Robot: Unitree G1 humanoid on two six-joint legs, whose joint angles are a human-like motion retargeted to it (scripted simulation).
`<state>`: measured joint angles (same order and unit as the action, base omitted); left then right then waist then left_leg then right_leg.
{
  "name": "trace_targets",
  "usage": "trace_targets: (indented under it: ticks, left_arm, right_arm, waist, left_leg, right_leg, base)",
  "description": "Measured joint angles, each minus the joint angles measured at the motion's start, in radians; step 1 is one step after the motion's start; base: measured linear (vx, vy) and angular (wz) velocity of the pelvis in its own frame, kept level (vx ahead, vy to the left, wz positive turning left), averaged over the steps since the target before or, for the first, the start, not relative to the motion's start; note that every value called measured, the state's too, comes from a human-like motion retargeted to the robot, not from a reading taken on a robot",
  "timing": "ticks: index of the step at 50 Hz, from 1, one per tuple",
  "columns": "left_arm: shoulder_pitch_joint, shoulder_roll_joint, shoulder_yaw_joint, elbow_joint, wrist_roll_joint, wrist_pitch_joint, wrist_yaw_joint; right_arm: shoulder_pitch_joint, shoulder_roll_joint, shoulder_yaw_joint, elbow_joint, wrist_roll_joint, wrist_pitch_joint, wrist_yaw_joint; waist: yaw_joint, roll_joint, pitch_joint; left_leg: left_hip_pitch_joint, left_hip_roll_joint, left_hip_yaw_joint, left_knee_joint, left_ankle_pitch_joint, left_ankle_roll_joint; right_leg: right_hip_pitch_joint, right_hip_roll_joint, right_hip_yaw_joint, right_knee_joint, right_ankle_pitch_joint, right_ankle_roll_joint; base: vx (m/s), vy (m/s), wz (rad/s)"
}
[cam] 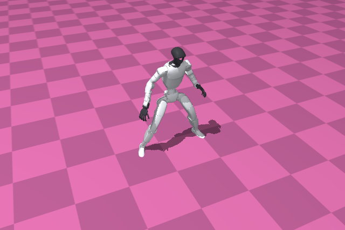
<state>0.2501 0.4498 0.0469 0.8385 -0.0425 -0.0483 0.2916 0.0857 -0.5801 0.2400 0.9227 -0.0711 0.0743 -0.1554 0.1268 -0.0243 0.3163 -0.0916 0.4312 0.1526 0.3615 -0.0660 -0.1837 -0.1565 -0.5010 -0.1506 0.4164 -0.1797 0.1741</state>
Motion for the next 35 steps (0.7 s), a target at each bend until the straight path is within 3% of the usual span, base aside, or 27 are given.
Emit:
trace_targets:
  ticks: [3,5,7,12,15,19,25,31,35]
  left_arm:
    - [0.014,-0.064,-0.015,0.036,0.083,-0.001,-0.019]
    - [0.025,-0.088,-0.041,0.046,0.13,0.0,-0.028]
    - [0.035,-0.089,-0.058,0.041,0.161,0.003,-0.03]
    - [0.073,-0.06,-0.054,0.002,0.2,-0.002,-0.032]
    - [0.079,-0.032,-0.03,-0.002,0.185,0.004,-0.034]
    - [0.076,-0.01,-0.01,0.025,0.171,0.004,-0.056]
    - [0.102,0.028,0.007,0.026,0.207,0.007,-0.124]
    - [0.112,0.075,-0.001,0.028,0.263,0.006,-0.196]
    - [0.067,0.102,-0.048,0.053,0.283,0.014,-0.197]
  right_arm:
    - [-0.007,-0.009,-0.003,0.014,-0.055,-0.005,-0.044]
    - [-0.002,-0.015,-0.005,0.026,-0.066,-0.002,-0.054]
    - [0.007,-0.017,-0.004,0.033,-0.061,0.007,-0.044]
    - [0.047,-0.026,-0.003,0.007,-0.034,0.011,0.0]
    - [0.04,-0.028,0.004,-0.015,-0.023,0.019,0.028]
    - [0.006,-0.024,0.014,-0.023,-0.017,0.024,0.056]
    - [-0.033,0.003,0.058,-0.039,0.01,0.023,0.079]
    - [-0.029,0.057,0.071,-0.015,0.043,0.011,0.067]
    - [-0.019,0.065,0.05,0.012,0.052,-0.003,0.044]
  waist:
    - [0.003,0.024,0.013]
    - [-0.005,-0.002,0.016]
    - [-0.002,-0.025,0.023]
    - [0.035,-0.075,0.007]
    - [0.051,-0.096,-0.012]
    - [0.033,-0.122,-0.042]
    - [0.053,-0.101,-0.066]
    - [0.045,-0.078,-0.087]
    - [-0.029,-0.041,-0.069]
  left_leg:
    - [-0.004,0.028,-0.025,0.044,0.168,-0.066]
    - [-0.063,-0.011,-0.019,0.166,0.178,-0.078]
    - [-0.161,-0.011,0.023,0.422,0.074,-0.07]
    - [-0.404,0.007,0.136,1.077,-0.146,-0.049]
    - [-0.533,-0.035,0.136,1.324,-0.198,-0.072]
    - [-0.65,-0.158,0.167,1.446,-0.217,-0.078]
    - [-0.597,-0.29,0.139,1.207,-0.185,-0.077]
    - [-0.273,-0.315,0.14,0.479,-0.072,0.0]
    - [-0.033,-0.312,0.167,0.09,-0.189,0.091]
  right_leg:
    - [-0.009,0.022,0.016,0.076,-0.029,0.026]
    - [0.026,-0.015,0.006,0.049,-0.03,0.015]
    - [0.066,-0.037,-0.008,0.024,-0.029,-0.012]
    - [0.119,-0.074,-0.049,-0.054,0.008,-0.008]
    - [0.108,-0.064,-0.064,-0.077,0.017,-0.02]
    - [0.085,-0.06,-0.097,-0.086,0.018,-0.023]
    - [0.057,0.067,-0.09,-0.059,-0.012,-0.038]
    - [0.081,0.225,-0.083,-0.066,-0.014,-0.029]
    - [-0.028,0.293,-0.038,0.192,0.064,0.036]
  base:
    - [0.08,-0.62,-0.41]
    - [0.09,-0.52,0.17]
    - [0.11,-0.47,0.25]
    - [0.1,-0.35,0.19]
    - [0.07,-0.28,0.19]
    - [0.03,-0.2,0.37]
    - [0.07,-0.21,-0.36]
    - [0.1,-0.11,-0.54]
    - [0.04,0.05,0.02]
